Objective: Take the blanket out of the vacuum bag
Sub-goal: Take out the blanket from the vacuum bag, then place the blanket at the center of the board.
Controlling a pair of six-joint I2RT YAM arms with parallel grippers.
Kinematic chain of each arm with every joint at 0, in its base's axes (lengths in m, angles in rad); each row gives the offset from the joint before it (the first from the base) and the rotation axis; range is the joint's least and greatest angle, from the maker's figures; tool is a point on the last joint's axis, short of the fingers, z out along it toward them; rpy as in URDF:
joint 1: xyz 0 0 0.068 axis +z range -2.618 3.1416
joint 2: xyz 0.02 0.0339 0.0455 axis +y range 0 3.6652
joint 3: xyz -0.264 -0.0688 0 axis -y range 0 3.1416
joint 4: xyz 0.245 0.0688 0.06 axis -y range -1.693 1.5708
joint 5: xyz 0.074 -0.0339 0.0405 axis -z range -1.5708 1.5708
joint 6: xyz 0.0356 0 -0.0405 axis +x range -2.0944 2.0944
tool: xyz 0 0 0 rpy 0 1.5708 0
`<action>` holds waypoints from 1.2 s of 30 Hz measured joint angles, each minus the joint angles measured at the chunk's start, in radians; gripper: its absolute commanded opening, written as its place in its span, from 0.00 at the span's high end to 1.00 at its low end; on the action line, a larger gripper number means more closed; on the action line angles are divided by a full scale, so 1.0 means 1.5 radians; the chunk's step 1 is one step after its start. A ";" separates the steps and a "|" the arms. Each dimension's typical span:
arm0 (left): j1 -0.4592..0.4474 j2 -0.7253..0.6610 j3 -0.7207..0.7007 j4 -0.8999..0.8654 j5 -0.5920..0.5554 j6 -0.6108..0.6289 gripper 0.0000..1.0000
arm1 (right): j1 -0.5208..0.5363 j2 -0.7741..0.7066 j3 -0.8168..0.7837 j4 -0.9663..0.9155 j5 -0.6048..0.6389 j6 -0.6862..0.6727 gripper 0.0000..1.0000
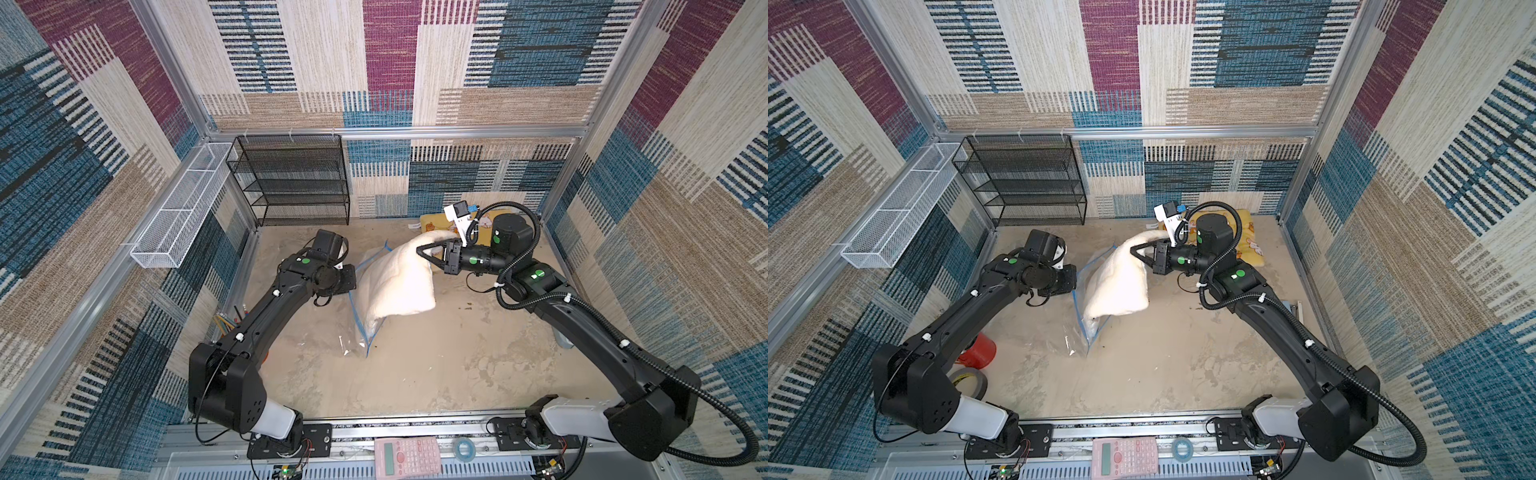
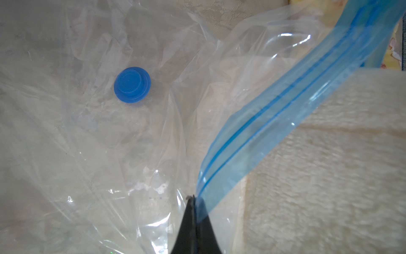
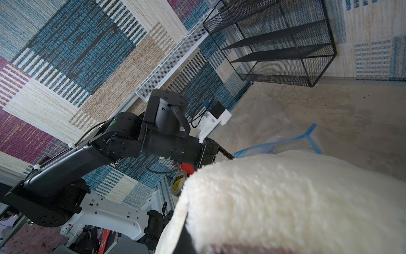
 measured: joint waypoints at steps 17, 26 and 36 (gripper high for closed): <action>0.000 0.000 0.000 0.000 0.000 0.000 1.00 | 0.000 -0.048 0.002 -0.043 0.050 -0.018 1.00; 0.000 0.000 0.000 0.000 0.000 0.000 1.00 | 0.000 -0.098 -0.001 -0.077 0.096 -0.037 1.00; 0.000 0.000 0.000 0.000 -0.001 0.000 1.00 | 0.000 -0.135 0.004 -0.100 0.143 -0.049 1.00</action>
